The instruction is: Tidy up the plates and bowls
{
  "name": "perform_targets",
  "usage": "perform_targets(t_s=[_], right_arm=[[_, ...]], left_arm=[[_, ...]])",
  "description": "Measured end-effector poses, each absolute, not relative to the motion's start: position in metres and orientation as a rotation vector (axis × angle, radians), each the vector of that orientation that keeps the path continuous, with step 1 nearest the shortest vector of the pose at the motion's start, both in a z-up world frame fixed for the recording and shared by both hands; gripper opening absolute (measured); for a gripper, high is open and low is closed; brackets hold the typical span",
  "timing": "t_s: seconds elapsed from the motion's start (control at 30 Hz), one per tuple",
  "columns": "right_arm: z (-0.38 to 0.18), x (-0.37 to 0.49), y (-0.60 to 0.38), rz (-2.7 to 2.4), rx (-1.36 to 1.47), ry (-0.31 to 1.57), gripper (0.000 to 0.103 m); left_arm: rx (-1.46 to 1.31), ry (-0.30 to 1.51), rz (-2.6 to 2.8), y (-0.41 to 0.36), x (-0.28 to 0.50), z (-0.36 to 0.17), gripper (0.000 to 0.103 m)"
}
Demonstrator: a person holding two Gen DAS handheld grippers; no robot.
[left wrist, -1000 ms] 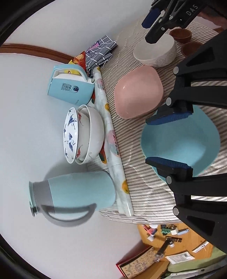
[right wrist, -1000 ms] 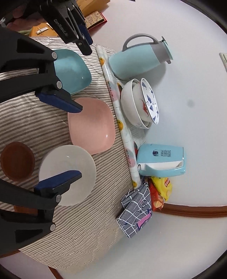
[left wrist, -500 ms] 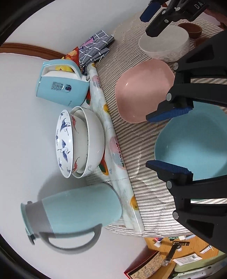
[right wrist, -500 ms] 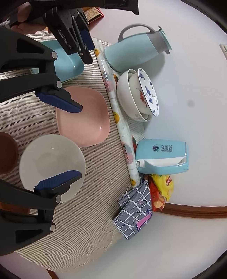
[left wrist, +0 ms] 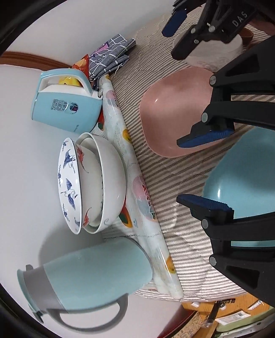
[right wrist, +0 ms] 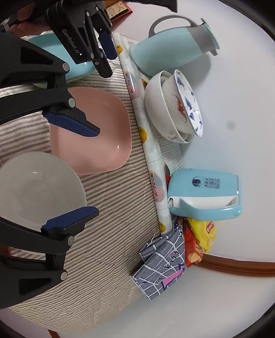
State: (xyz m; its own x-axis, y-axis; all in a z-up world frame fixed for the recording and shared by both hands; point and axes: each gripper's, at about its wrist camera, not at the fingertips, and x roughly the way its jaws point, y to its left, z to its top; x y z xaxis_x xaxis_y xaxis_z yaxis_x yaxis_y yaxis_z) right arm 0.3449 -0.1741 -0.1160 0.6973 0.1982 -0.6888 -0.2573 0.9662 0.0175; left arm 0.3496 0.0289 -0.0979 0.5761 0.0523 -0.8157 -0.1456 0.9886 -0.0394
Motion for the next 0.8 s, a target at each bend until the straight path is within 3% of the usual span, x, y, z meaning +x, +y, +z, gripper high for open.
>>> perform_targets(t_s=[0.13,0.5,0.8], right_arm=[[-0.124,0.356,-0.171,0.255,-0.088,0.779,0.064],[-0.144,0.377,-0.161,0.275,-0.126,0.850,0.041],[-0.150,0.392,-0.155,0.283,-0.133,0.892,0.036]], left_arm=[[-0.096,0.963,0.121,0.026,0.360,-0.103,0.044],[-0.102,1.005,0.104,0.023,0.376,-0.120,0.044],[-0.087,1.034,0.093,0.018,0.387,-0.130,0.039]])
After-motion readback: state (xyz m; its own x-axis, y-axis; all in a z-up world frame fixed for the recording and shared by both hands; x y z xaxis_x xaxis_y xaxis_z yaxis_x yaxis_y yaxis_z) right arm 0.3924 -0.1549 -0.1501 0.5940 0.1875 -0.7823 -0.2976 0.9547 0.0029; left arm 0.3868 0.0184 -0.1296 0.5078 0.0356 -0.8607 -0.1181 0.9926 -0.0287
